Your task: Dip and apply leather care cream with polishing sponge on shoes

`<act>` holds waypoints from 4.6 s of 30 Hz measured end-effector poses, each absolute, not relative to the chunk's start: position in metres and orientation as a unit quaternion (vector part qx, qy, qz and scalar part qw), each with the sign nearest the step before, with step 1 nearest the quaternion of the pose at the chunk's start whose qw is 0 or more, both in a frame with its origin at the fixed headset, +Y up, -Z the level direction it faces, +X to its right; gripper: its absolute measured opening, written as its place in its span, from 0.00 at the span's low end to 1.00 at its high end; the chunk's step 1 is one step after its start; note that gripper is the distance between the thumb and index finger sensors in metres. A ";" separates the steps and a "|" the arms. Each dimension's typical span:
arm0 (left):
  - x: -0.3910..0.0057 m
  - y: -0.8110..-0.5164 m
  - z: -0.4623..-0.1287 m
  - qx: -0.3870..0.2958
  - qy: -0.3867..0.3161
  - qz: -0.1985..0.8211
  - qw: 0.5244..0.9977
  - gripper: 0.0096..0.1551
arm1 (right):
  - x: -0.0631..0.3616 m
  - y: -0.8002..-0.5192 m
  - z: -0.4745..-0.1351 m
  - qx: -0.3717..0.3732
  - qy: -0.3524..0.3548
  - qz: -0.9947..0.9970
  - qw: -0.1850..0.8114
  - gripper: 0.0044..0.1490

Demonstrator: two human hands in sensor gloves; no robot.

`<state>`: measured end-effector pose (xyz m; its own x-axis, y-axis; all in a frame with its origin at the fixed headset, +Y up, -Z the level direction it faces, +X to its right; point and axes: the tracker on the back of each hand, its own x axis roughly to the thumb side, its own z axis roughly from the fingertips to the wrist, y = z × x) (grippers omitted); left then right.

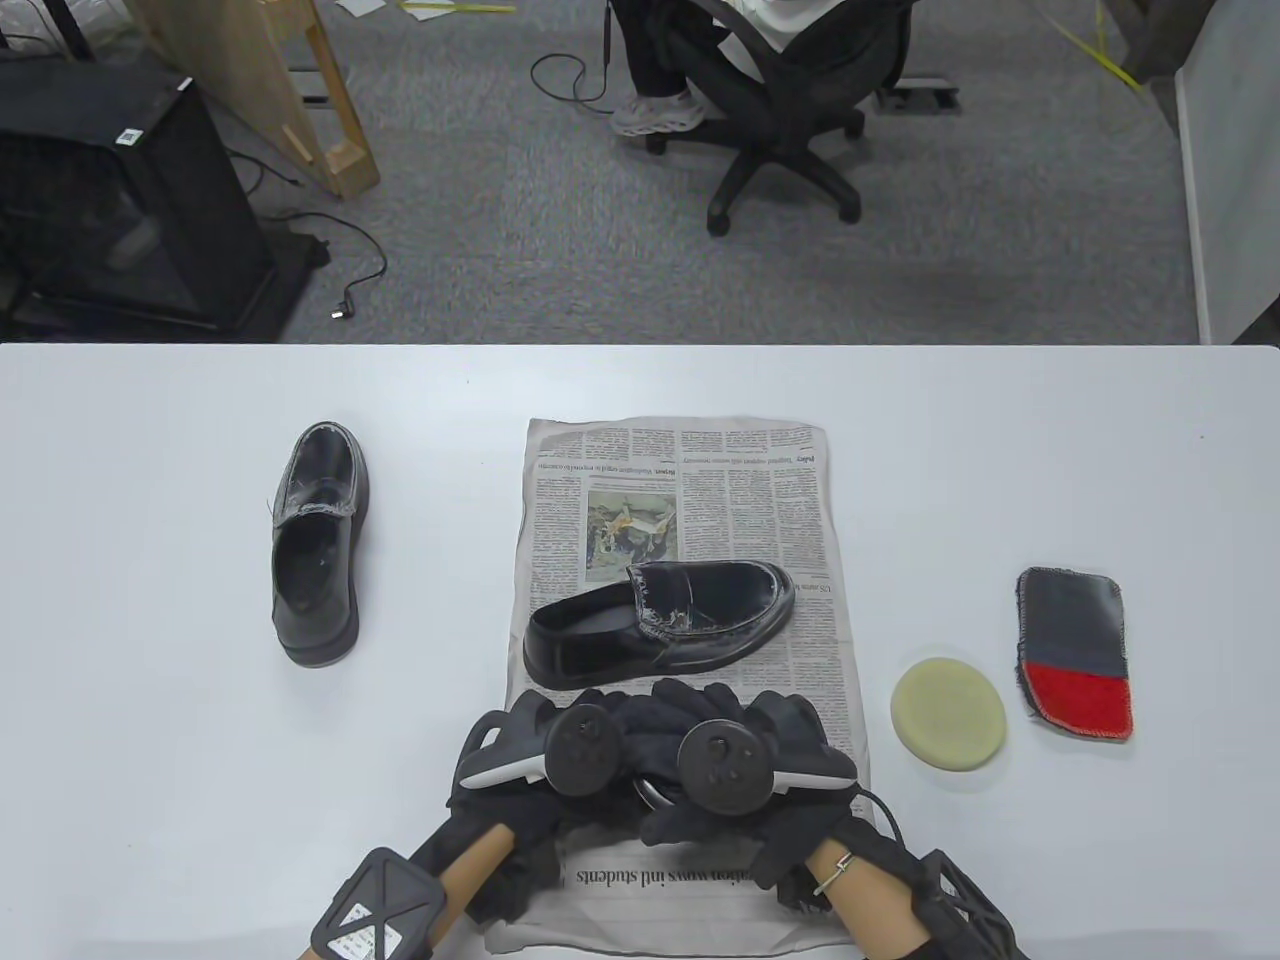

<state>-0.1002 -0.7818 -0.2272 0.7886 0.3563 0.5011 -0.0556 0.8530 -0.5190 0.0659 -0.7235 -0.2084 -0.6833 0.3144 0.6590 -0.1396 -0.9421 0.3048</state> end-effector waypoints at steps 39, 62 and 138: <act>-0.100 -0.783 -0.227 -0.249 -0.305 0.113 0.912 0.61 | 0.209 -0.712 -0.325 0.021 0.100 0.994 -0.025 0.80; -0.099 -0.763 -0.224 -0.236 -0.339 0.114 0.904 0.66 | 0.264 -0.720 -0.278 0.001 0.173 0.985 -0.021 0.63; -0.108 -0.735 -0.309 -0.100 -0.110 -0.032 0.988 0.61 | 0.139 -0.733 -0.316 0.122 -0.019 0.992 0.026 0.34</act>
